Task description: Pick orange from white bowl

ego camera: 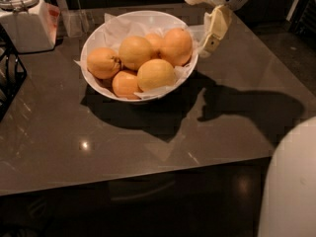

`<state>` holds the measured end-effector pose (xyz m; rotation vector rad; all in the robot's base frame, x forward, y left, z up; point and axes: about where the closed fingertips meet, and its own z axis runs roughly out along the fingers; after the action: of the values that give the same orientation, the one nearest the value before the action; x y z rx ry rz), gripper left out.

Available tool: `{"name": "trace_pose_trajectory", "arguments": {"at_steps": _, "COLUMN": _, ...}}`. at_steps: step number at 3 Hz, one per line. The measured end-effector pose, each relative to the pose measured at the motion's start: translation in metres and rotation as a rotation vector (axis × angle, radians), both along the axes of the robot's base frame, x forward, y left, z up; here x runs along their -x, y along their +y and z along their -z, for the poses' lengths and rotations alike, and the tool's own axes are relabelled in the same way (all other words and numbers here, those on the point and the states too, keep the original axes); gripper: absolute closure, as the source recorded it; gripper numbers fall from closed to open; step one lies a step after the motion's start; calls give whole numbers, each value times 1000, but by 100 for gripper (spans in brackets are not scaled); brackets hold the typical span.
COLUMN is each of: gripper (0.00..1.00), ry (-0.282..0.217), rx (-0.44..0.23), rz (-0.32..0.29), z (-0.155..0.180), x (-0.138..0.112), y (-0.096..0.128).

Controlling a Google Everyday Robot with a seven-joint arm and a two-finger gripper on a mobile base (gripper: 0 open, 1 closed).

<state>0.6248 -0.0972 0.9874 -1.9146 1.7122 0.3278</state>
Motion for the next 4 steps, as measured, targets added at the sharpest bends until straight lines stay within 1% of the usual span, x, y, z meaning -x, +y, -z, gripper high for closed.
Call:
{"name": "trace_pose_trajectory", "arguments": {"at_steps": 1, "gripper": 0, "ry": 58, "rx": -31, "rz": -12, "z": 21, "x": -13, "y": 15}}
{"name": "trace_pose_trajectory", "arguments": {"at_steps": 2, "gripper": 0, "ry": 143, "rx": -52, "rz": -16, "z": 50, "x": -25, "y": 29}}
{"name": "trace_pose_trajectory", "arguments": {"at_steps": 3, "gripper": 0, "ry": 142, "rx": -52, "rz": -16, "z": 50, "x": -25, "y": 29}}
{"name": "trace_pose_trajectory", "arguments": {"at_steps": 4, "gripper": 0, "ry": 98, "rx": -63, "rz": 2, "z": 40, "x": -32, "y": 33}}
